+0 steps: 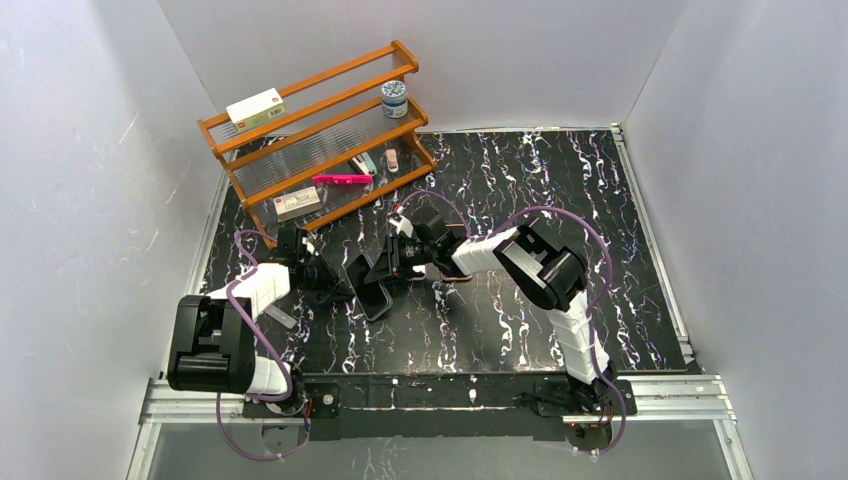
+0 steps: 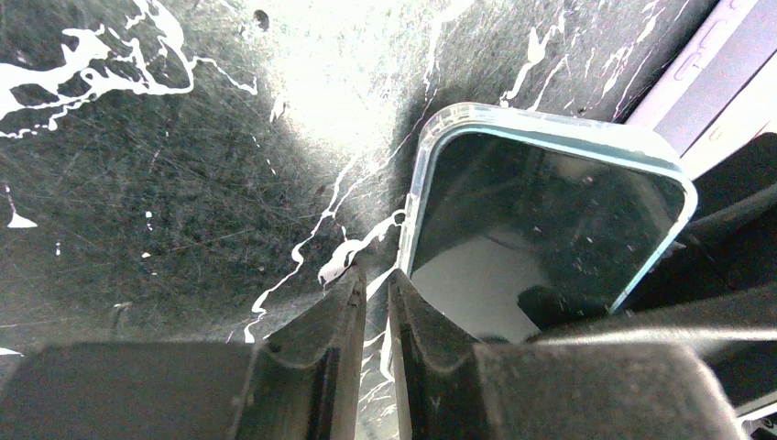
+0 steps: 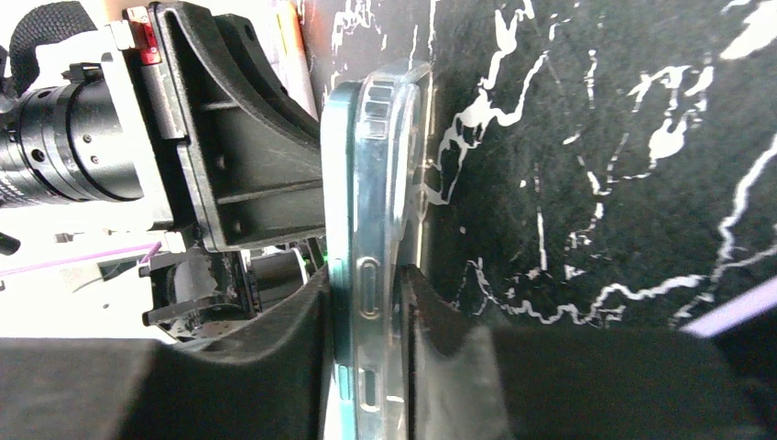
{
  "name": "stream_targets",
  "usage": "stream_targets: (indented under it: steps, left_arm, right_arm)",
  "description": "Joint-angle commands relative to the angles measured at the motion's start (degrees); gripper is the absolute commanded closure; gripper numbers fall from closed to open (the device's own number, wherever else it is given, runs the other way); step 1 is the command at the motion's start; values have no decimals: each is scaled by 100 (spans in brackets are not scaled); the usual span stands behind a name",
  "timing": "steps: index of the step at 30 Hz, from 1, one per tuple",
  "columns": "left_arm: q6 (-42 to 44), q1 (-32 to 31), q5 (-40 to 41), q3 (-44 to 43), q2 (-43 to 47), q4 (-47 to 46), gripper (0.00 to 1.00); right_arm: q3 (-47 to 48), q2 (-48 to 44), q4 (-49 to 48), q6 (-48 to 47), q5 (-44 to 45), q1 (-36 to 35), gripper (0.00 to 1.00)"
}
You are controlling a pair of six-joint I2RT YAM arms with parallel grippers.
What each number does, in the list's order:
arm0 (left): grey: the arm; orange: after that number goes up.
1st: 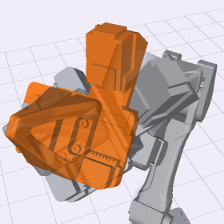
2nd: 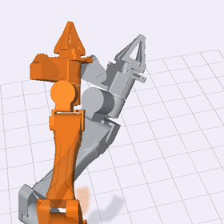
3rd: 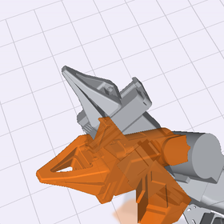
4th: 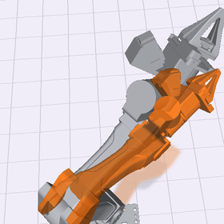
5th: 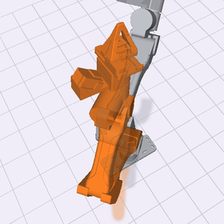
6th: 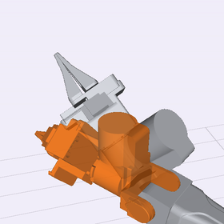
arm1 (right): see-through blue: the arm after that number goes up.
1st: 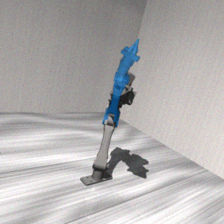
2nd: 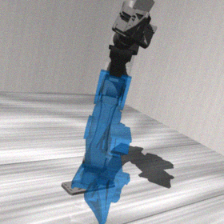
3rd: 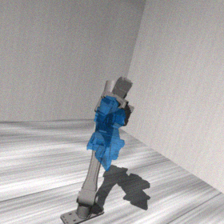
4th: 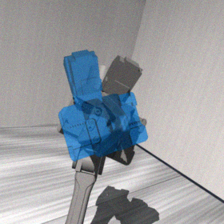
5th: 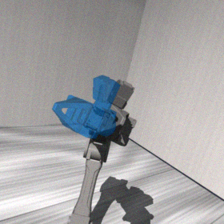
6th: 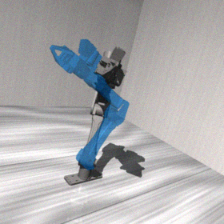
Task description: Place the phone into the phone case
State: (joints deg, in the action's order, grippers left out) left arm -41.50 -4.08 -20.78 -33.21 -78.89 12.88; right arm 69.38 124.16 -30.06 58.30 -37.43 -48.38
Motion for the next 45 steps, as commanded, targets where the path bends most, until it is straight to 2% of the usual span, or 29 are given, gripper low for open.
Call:
stream_targets:
  steps: [1,7,11,15,16,18,19,22,26,28,33,34,39,40,44,45]
  left_arm:
    - [70,-49,46,106,-131,229,83]
    - [87,-48,21,104,-116,223,80]
    - [99,-50,-10,105,-152,221,80]
    - [82,-49,-49,125,-129,206,77]
    - [68,-49,-67,122,-127,189,77]
    - [61,-50,-76,122,-142,175,76]
    - [65,-49,-83,122,-144,186,76]
    - [63,-49,-89,139,-144,182,76]
    - [60,-49,-76,162,-131,185,75]
    - [54,-49,-76,166,-126,188,75]
    - [42,-49,-86,175,-111,183,75]
    - [45,-49,-85,176,-109,187,75]
    - [31,-49,-94,166,-100,200,74]
    - [29,-43,-101,164,-100,197,74]
    - [39,-49,-151,144,-74,199,74]
    - [45,-49,-182,130,-59,205,74]
  right_arm:
    - [-19,-135,-455,153,-302,-21,81]
    - [-79,-136,-553,208,-304,-18,98]
    - [-92,-194,-447,158,-232,-19,99]
    - [20,-328,162,-228,-10,-18,99]
    - [44,-358,286,-295,-47,-22,93]
    - [5,-411,245,-298,-174,-22,68]
    - [-41,-451,162,-276,-230,-22,61]
    - [-230,-573,-104,-142,-317,-13,50]
    - [-412,-595,-468,105,-437,25,46]
    - [-478,-573,-655,220,-482,38,50]
    - [-498,-537,-637,220,-436,48,95]
    - [-496,-541,-579,185,-420,48,99]
    - [-454,-559,-261,-8,-287,48,99]
    - [-452,-566,-248,-11,-290,52,96]
    - [-446,-647,-138,-84,-208,48,71]
    - [-437,-674,-76,-128,-163,48,68]
